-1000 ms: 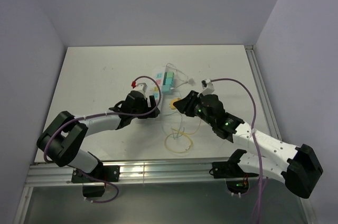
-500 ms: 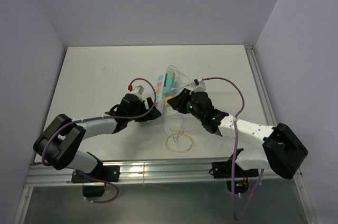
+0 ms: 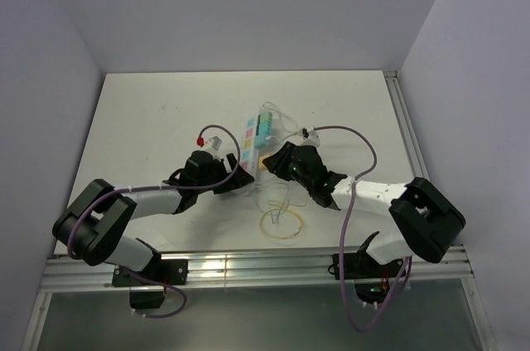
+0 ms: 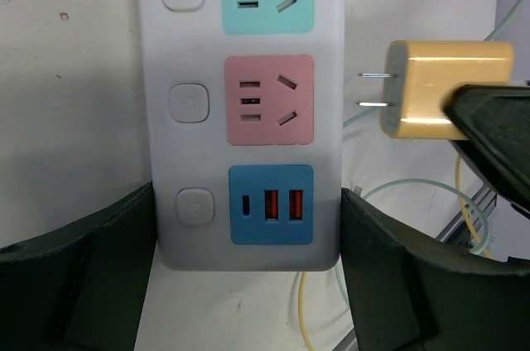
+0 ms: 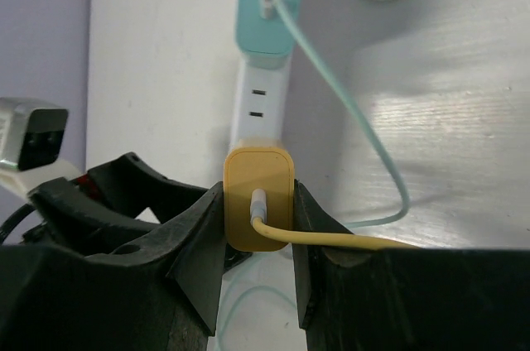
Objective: Insert the plug
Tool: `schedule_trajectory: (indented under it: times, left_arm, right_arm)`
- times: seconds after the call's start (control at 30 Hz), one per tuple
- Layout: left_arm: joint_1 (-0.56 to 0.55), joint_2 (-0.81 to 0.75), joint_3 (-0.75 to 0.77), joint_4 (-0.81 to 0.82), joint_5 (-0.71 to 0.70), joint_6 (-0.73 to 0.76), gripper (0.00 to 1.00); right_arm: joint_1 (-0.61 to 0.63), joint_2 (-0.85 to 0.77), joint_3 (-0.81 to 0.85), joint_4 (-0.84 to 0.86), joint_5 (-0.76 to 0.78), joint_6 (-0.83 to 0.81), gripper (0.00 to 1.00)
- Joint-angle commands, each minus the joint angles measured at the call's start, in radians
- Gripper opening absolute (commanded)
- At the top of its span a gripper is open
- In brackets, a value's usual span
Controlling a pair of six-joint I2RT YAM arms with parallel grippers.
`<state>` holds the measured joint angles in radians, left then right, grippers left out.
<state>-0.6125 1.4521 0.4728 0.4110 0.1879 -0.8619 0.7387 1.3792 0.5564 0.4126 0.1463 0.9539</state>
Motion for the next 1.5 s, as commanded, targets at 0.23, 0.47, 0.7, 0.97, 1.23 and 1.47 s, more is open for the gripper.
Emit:
schedule_trajectory:
  times: [0.23,0.47,0.7,0.97,1.23,1.47]
  left_arm:
    - [0.002,0.017,-0.020,0.124,0.073,-0.051,0.00]
    - [0.003,0.013,-0.023,0.137,0.087,-0.060,0.00]
    - [0.003,0.016,-0.031,0.143,0.090,-0.063,0.00]
    - [0.013,0.025,-0.042,0.160,0.108,-0.071,0.00]
    - [0.013,0.034,-0.046,0.178,0.120,-0.083,0.00]
    - [0.016,0.053,-0.045,0.190,0.130,-0.088,0.00]
  right_arm:
    - [-0.001,0.035,0.057,0.074,0.052,0.011,0.00]
    - [0.002,0.063,0.091,0.057,0.073,0.013,0.00]
    - [0.005,0.104,0.114,0.060,0.076,0.022,0.00]
    - [0.010,0.129,0.122,0.064,0.098,0.019,0.00]
    - [0.010,0.149,0.148,0.048,0.107,0.016,0.00]
    - [0.010,0.153,0.169,-0.008,0.072,0.016,0.00]
